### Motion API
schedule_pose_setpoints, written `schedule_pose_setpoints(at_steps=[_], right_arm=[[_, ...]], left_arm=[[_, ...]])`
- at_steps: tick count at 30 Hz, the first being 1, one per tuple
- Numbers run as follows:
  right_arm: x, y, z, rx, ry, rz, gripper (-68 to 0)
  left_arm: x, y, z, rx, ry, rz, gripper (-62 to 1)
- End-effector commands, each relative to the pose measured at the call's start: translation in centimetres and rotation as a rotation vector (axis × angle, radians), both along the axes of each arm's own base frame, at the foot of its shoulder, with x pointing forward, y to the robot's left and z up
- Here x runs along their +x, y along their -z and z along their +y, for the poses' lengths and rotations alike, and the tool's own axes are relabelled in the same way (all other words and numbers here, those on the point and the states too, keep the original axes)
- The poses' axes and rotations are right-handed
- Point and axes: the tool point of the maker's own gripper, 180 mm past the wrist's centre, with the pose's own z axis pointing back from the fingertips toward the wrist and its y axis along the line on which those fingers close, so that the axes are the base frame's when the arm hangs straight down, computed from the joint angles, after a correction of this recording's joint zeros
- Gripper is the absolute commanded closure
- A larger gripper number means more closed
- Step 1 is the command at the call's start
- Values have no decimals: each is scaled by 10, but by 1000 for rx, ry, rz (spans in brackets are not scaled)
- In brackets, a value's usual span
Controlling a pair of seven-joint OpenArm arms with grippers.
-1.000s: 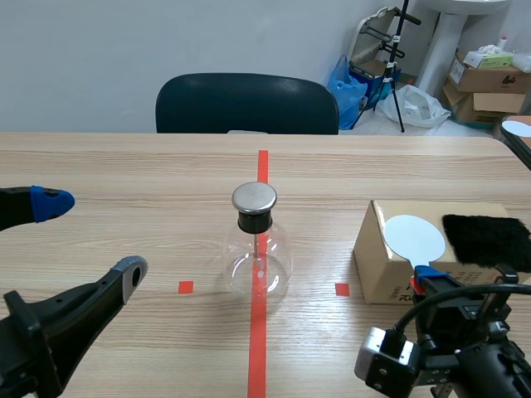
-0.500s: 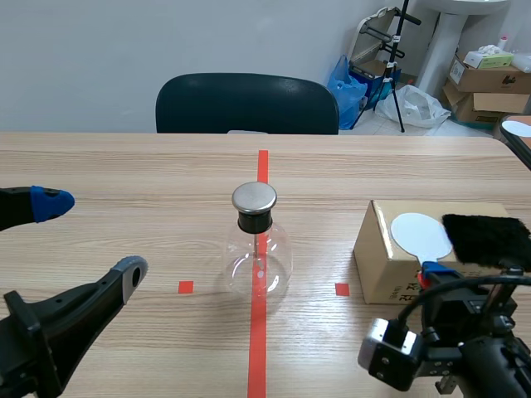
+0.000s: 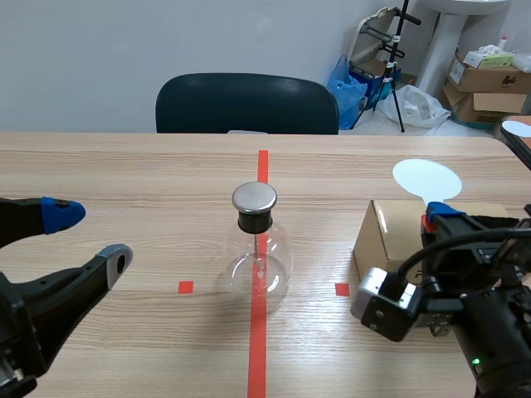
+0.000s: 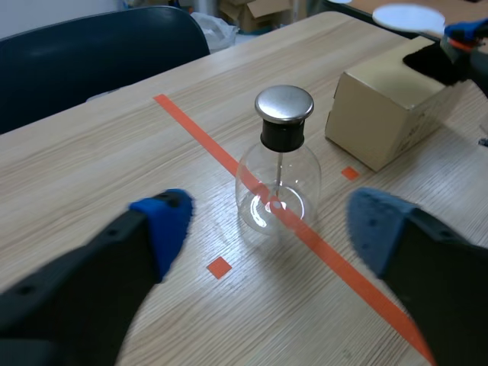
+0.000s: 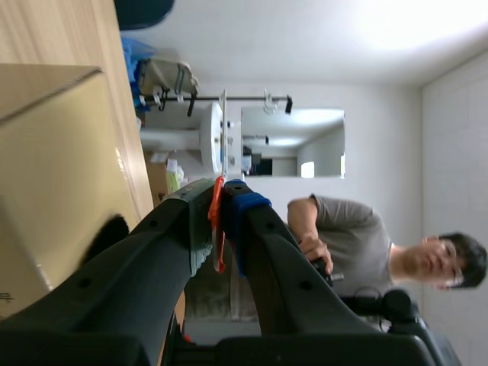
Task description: Do the electroscope experiment
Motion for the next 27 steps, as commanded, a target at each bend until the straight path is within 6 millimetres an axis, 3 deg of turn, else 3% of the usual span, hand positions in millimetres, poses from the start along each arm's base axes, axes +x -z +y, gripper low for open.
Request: schedule_pose_setpoints(at_steps=[1,5,17,27], right_arm=[[7,-15,9,-6,-15,-58,-9],[8,-18,21,-5,-8,-77,-9],[5,-29,62,12,-43,-128,-9],[0,-20,78,-3,-107,-95,-9]], left_arm=[[-3,-8,-8,-7,60,-16,-271],[-5,-5,-13,14,127,-12,-21],[13,45,-10,-48,212,26,-32],[26,91,-41,-97,285,70,-32]])
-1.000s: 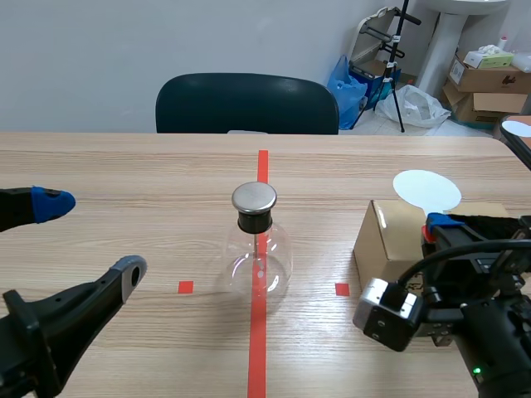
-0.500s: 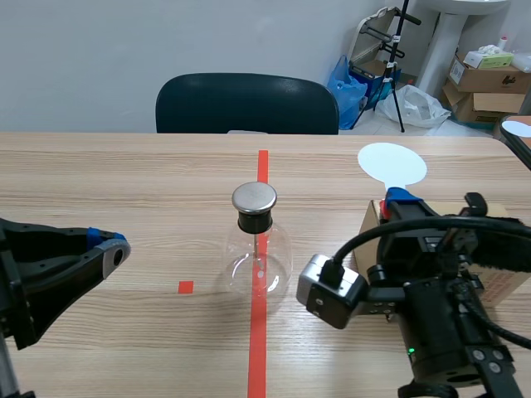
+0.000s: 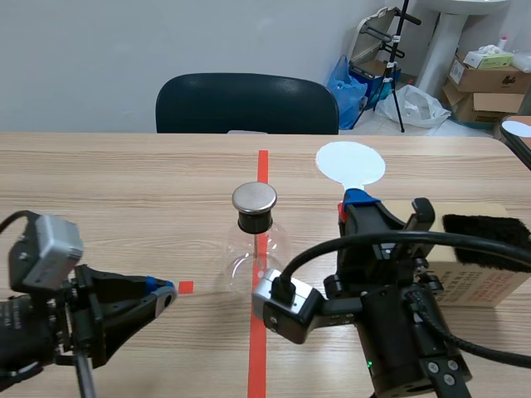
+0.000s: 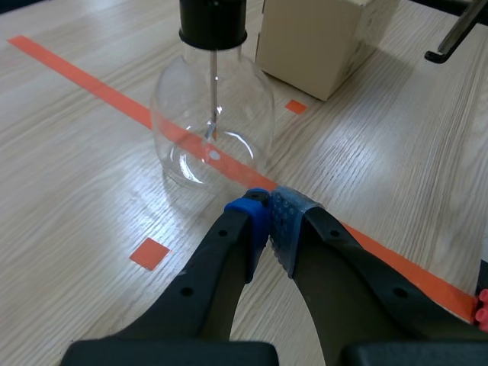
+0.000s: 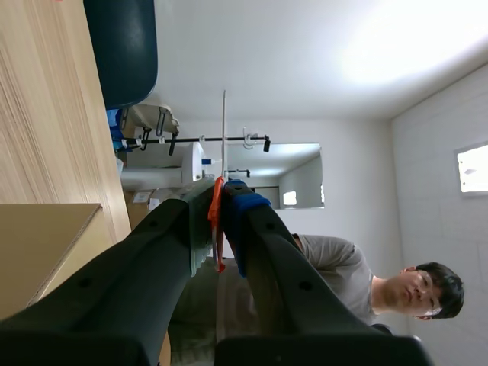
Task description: Do the electroscope experiment
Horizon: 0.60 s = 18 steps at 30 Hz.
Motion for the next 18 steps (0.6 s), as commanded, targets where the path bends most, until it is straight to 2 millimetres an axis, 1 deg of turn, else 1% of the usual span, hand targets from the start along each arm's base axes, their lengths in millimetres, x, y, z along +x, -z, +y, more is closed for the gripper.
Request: schedule_pose_setpoints(at_steps=[1,4,6,9,13,18], right_arm=[[6,-6,-4,-17,-5,-33,-9],[8,-6,-5,-20,-10,-34,-9],[9,-5,-5,-24,-14,-29,-9],[10,-6,-4,-31,-31,-34,-9],[12,-2,-6,-27,-44,-8,-9],[13,2,-6,-17,-53,17,-9]], left_arm=[[9,-12,-14,-59,2,-28,-32],[18,-2,-24,-64,6,-17,-32],[27,4,-28,-58,-11,-19,-32],[42,13,-30,-43,-43,-25,-32],[57,18,-29,-36,-69,-28,-32],[65,21,-27,-31,-87,-26,-32]])
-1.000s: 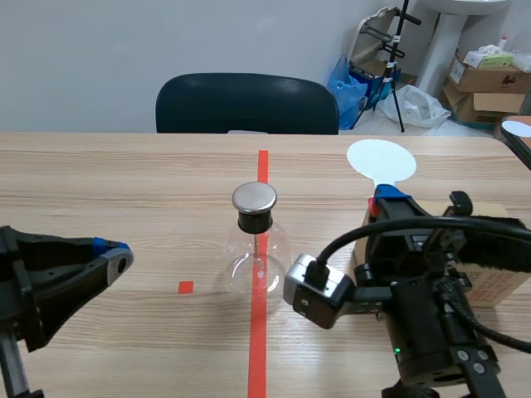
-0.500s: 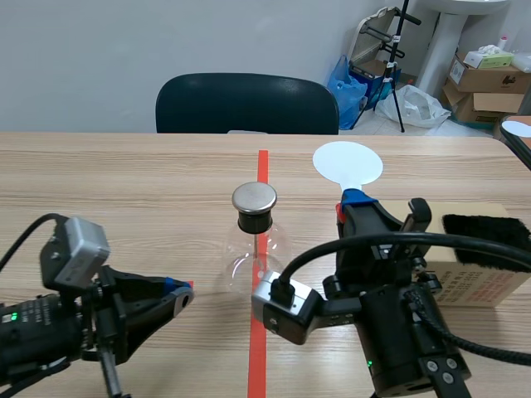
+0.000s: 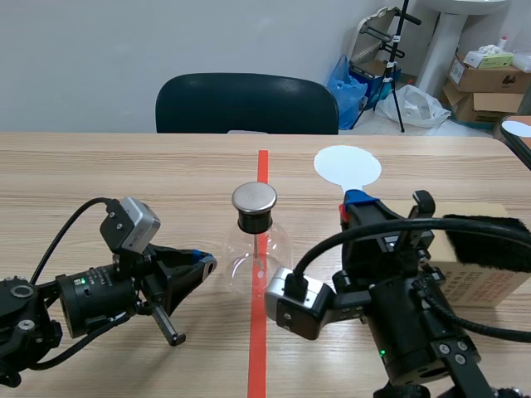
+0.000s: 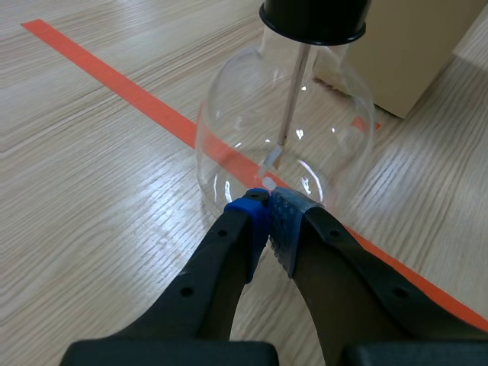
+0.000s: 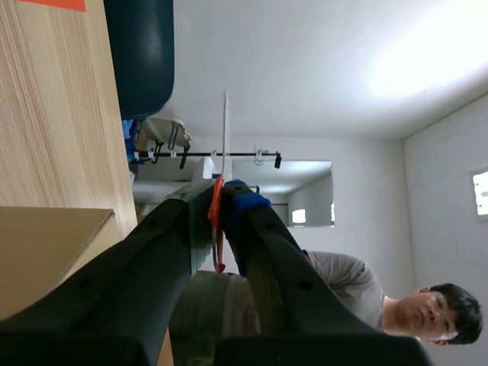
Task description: Do the electroscope experiment
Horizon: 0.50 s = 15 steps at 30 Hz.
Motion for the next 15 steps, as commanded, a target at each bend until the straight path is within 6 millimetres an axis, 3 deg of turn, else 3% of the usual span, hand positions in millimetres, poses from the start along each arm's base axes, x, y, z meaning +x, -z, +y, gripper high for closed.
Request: schedule_pose_setpoints(at_steps=[1,15], right_arm=[[5,-6,0,0,-8,-22,-9],[3,3,1,-8,-46,24,-9]], left_arm=[[3,-11,-5,-36,-1,-24,-32],[6,-10,-4,-28,-17,-32,-32]])
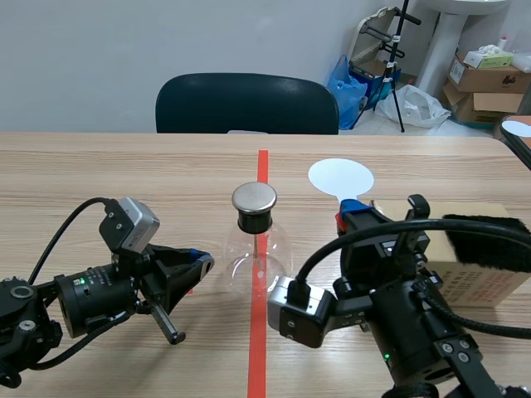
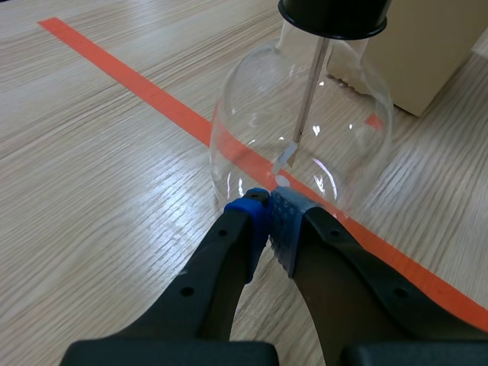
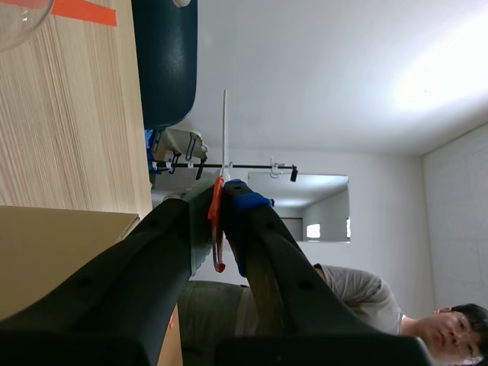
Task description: Do the electroscope experiment
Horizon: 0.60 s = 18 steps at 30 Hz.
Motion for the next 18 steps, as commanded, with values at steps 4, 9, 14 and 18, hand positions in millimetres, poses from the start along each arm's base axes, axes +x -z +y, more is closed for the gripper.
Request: schedule_pose_setpoints(at_steps=[4,9,14,18], right_arm=[[5,-7,-2,2,-1,-30,-9],[5,-7,-2,2,2,-30,-9],[5,-8,-3,5,7,-33,-9],[5,-8,-4,5,9,-33,-9]], left_arm=[[3,-11,-7,-41,3,-22,-32],[3,-11,-7,-41,3,-22,-32],[2,-11,-7,-41,4,-21,-32],[2,-11,-7,-41,4,-21,-32]])
